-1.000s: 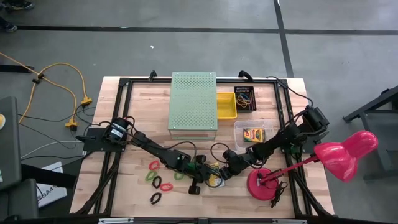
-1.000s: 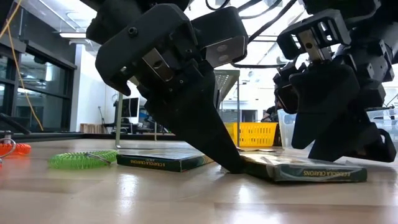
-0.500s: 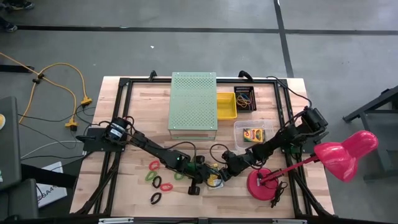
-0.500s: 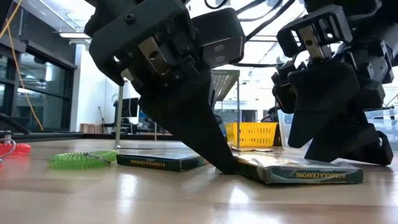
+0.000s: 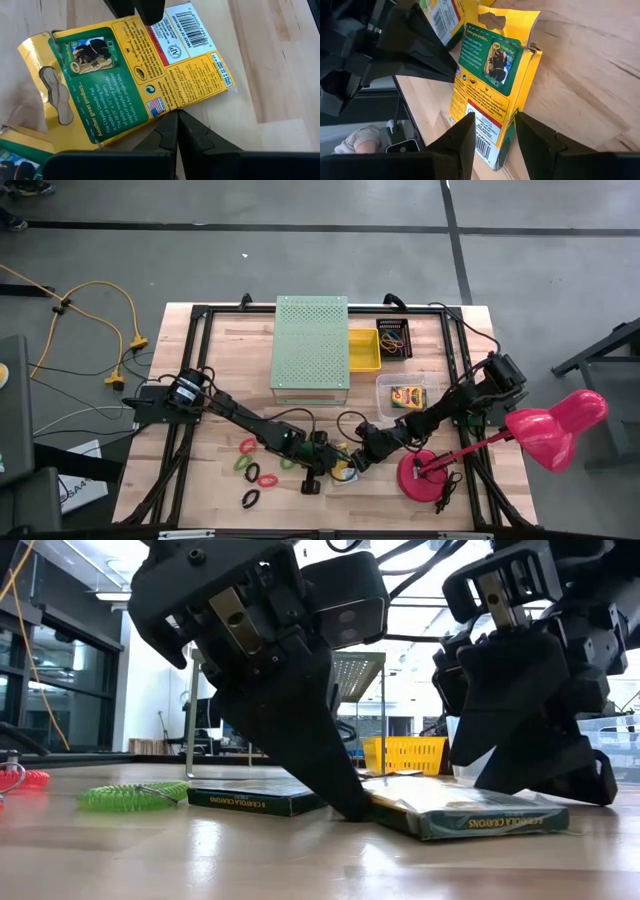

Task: Pick & Place Office Desk Supplies
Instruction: Put the crayon box into the transparent bin

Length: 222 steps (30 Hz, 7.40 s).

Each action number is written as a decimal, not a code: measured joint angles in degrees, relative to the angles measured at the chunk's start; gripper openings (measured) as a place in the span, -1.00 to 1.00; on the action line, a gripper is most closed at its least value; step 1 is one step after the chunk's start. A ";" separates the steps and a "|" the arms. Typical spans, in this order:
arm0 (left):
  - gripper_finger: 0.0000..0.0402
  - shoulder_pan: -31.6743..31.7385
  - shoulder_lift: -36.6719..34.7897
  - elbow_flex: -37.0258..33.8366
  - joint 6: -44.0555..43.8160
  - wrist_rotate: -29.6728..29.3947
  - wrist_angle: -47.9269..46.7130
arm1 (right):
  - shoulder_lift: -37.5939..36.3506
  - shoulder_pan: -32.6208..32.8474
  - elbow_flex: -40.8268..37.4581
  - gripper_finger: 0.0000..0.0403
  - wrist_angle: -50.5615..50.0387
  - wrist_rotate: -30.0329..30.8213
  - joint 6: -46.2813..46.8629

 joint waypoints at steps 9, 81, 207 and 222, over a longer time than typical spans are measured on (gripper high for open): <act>-1.00 -0.09 0.00 0.00 -0.80 -0.04 -0.65 | 0.00 0.13 0.16 -0.36 -0.90 -1.69 0.28; -1.00 4.63 -0.33 0.04 3.48 3.31 5.02 | -0.11 -0.18 0.25 -0.36 -4.96 -2.54 -1.38; -1.00 -3.43 -6.54 -0.33 19.24 -20.81 7.84 | -0.11 -1.40 0.15 -0.86 2.65 -1.15 -4.46; -1.00 -10.32 -14.64 -0.26 20.88 -30.08 2.54 | -0.11 -1.53 0.11 -0.86 10.01 -3.70 -3.94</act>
